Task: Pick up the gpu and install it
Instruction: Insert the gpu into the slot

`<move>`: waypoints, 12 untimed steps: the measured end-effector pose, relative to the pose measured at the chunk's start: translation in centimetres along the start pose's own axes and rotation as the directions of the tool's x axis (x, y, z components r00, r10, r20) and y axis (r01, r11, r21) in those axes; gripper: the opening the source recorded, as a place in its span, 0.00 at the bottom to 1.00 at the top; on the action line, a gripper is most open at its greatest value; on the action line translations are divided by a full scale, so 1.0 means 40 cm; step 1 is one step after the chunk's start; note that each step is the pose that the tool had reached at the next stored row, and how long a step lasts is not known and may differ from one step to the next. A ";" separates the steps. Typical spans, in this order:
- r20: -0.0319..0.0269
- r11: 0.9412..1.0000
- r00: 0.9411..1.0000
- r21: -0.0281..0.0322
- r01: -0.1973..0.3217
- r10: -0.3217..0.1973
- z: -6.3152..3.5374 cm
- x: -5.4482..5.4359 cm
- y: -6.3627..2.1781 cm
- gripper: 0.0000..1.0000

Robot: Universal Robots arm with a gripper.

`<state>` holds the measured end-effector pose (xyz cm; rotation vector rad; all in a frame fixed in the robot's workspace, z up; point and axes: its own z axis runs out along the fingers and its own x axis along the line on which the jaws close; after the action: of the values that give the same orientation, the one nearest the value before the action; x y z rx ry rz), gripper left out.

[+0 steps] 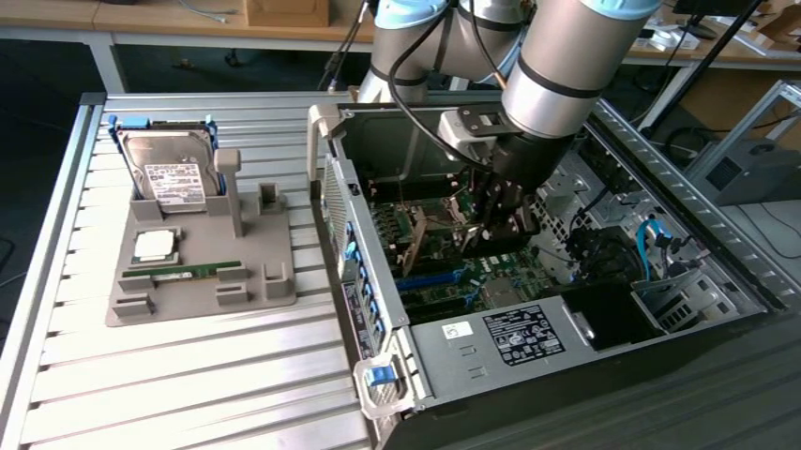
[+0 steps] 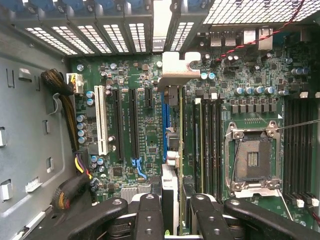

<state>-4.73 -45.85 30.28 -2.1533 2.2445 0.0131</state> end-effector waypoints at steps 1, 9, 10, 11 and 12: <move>-0.001 1.000 1.000 0.000 0.000 0.000 0.000 0.000 0.000 0.27; -0.004 1.000 1.000 0.000 0.000 0.000 0.003 0.001 0.014 0.27; -0.005 1.000 1.000 0.000 0.000 0.000 0.007 0.001 0.016 0.27; -0.005 1.000 1.000 0.000 0.000 0.000 0.011 0.001 0.018 0.27; -0.006 1.000 1.000 0.000 0.000 0.000 0.013 0.001 0.019 0.27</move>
<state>-5.46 -45.86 29.75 -2.1561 2.2473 0.0067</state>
